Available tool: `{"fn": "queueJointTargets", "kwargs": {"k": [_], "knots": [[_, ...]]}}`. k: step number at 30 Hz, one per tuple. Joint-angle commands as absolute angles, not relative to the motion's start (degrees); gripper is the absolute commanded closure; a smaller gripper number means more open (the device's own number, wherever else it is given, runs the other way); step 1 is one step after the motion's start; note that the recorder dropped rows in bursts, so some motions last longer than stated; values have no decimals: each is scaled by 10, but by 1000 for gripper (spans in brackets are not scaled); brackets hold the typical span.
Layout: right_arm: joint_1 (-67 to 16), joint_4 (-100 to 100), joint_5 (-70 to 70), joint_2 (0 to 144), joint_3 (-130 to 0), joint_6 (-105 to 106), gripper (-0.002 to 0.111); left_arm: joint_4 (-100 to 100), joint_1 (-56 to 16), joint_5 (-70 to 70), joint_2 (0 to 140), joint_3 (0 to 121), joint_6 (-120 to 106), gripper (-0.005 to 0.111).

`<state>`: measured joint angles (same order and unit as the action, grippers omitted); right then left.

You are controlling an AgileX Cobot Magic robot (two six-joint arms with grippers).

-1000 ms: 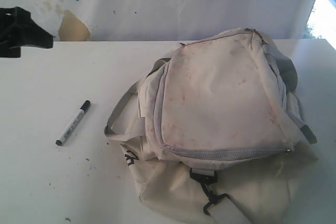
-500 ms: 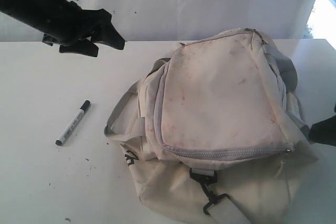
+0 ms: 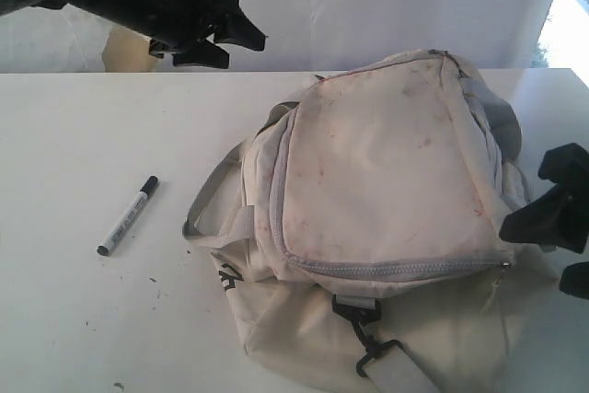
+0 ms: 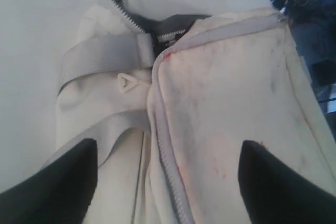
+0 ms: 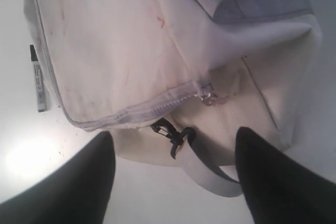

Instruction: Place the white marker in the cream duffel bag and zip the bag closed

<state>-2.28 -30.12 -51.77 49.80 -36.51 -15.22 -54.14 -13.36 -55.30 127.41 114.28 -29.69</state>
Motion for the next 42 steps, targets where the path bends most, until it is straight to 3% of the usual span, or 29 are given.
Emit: {"fn": "queueJointTargets", "kwargs": {"k": [1,15,32,38,42], "knots": [[-25,-339,-492,521,-366,-128,47,-584,-156,-556,1318,1192,-313,23],[-30,-347,-474,551,-366,-126,47,-570,-204,-460,1396,1244,-316,23],[-76,-359,-378,569,-307,-143,54,-577,-208,-482,1428,1244,-320,23],[-76,-359,-367,569,-307,-143,54,-593,-213,-479,1428,1244,-333,39],[-76,-359,-357,569,-307,-143,54,-593,-215,-479,1428,1244,-335,61]]}}
